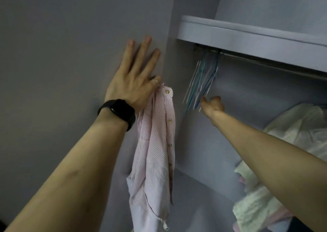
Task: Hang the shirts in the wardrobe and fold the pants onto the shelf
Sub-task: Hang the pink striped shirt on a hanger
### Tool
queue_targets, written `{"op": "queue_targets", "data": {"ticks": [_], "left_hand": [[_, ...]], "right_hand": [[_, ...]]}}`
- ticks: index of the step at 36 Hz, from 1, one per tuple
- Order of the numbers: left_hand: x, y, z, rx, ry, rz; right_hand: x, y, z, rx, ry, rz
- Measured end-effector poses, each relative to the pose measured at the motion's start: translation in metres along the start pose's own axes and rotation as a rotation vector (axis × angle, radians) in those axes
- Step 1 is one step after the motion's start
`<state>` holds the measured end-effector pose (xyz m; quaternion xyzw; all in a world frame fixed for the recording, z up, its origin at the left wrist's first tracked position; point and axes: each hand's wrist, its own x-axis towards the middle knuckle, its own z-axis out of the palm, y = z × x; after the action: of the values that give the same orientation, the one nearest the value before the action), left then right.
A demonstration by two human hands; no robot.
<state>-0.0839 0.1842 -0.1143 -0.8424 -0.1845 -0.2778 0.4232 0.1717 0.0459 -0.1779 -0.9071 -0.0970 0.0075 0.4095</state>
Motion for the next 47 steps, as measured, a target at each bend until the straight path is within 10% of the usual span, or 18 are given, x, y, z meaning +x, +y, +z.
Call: {"op": "queue_targets", "data": {"ticks": [18,32,47], "left_hand": [[-0.036,0.016,0.008,-0.089,-0.116,0.049],[-0.026,0.023,-0.06,-0.883,-0.439,-0.179],[-0.067,0.149,-0.133,-1.103,-0.607,0.212]], "right_hand": [[-0.015,-0.006,-0.068,-0.078,0.236,0.034],[-0.19,0.123,-0.167,0.287,0.014,0.085],[-0.3,0.187,-0.221,0.624,-0.296,0.037]]}}
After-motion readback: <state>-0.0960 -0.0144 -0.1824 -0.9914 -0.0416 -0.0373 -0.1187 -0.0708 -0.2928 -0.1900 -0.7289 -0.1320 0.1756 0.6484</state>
